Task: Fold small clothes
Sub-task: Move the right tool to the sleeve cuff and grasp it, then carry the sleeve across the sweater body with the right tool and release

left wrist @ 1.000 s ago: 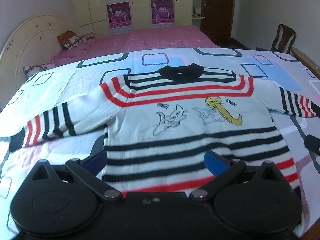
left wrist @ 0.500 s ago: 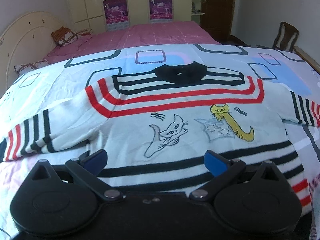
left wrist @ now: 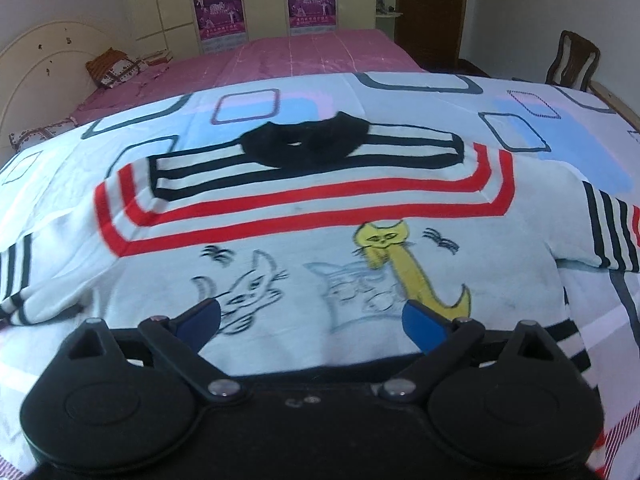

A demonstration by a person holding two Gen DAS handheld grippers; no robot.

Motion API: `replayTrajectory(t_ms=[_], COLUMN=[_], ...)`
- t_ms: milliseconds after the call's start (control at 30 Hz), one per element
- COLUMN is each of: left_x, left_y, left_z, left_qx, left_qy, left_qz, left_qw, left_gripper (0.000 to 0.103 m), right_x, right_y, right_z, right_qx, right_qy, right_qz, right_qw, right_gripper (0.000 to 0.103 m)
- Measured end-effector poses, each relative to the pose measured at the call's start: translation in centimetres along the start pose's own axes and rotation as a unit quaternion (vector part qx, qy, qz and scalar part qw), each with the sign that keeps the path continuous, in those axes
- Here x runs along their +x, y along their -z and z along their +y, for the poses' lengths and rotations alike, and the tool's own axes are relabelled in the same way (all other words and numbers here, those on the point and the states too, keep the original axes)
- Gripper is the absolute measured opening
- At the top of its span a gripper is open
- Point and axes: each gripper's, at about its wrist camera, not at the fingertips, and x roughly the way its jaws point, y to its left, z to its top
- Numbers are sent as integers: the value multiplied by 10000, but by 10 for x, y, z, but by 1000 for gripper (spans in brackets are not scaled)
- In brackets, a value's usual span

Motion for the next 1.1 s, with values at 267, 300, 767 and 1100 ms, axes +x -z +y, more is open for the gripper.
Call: replayTrajectory(t_ms=[267, 300, 767, 1100], left_x=[22, 23, 29, 11], left_y=[-10, -11, -19, -19], left_z=[-16, -16, 15, 82], left_qx=[-9, -19, -274, -561], left_qy=[-53, -40, 115, 20], left_qz=[129, 141, 67, -205], left_qw=[9999, 9999, 9995, 9982], left_gripper=[95, 92, 78, 78], right_x=[48, 52, 39, -31], right_y=[-23, -26, -47, -3], right_z=[-46, -49, -12, 166], right_qx=[598, 650, 164, -1301], right_qy=[215, 244, -231, -1928], right_qz=[205, 169, -592, -820], right_qw=[9978, 9974, 9978, 9691], right_gripper=[67, 64, 8, 8])
